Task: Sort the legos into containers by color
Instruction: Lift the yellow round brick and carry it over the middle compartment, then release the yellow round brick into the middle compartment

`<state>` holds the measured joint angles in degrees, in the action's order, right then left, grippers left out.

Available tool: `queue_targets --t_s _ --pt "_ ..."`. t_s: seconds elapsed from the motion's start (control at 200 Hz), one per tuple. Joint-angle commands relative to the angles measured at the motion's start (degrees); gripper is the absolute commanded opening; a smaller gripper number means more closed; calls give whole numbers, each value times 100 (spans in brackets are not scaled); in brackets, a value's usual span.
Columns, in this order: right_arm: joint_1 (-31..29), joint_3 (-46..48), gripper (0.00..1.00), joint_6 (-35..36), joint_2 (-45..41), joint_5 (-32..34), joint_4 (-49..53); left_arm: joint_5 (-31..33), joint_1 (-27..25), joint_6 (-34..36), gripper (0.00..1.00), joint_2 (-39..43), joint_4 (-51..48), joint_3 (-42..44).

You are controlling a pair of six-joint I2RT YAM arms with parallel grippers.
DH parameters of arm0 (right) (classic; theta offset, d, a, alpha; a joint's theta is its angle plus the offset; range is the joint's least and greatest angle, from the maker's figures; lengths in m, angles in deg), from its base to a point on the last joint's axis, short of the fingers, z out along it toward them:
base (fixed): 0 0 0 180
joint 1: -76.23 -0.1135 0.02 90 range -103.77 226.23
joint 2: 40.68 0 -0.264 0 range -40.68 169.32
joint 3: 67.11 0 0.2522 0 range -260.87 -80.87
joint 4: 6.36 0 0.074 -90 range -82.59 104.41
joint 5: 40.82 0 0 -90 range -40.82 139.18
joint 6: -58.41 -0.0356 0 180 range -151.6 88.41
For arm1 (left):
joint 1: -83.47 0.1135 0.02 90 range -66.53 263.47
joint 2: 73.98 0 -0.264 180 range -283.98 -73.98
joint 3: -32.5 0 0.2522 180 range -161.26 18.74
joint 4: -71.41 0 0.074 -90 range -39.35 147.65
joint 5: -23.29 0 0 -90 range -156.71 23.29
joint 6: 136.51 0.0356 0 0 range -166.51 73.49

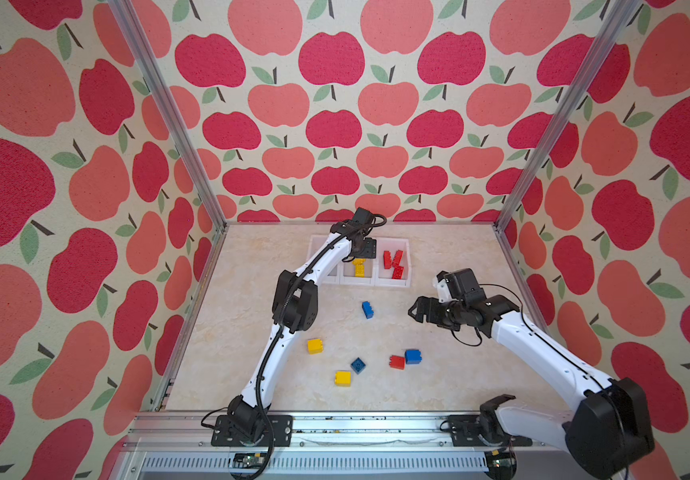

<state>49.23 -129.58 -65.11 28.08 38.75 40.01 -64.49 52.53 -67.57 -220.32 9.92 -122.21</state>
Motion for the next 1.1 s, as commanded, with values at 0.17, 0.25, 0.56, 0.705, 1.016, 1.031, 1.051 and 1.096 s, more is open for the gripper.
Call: queue_targets --t_s 0.17,0.25,0.56,0.705,1.016,1.031,1.051,1.096 --pt "-26 -20 92 -87 -55 20 132 44 -78 40 89 608 290 583" --pt "-33 -30 92 -83 -64 24 150 34 -107 15 90 836 437 898" --pt "-103 -22 92 -35 -33 94 229 -219 -192 -221 94 2294 1415 2809" --pt "-276 -17 92 -23 14 251 313 -373 -188 -367 97 3028 1788 3812" --pt "-1109 -38 90 -301 203 1162 817 -792 57 -851 99 4633 2489 5986" --pt "-1150 -30 90 -332 219 1205 826 -807 71 -870 99 4710 2528 6084" --pt "-1215 -17 89 -374 243 1253 843 -823 83 -892 99 4811 2554 6207" --pt "-1360 8 88 -463 303 1348 867 -857 135 -932 99 5029 2621 6479"
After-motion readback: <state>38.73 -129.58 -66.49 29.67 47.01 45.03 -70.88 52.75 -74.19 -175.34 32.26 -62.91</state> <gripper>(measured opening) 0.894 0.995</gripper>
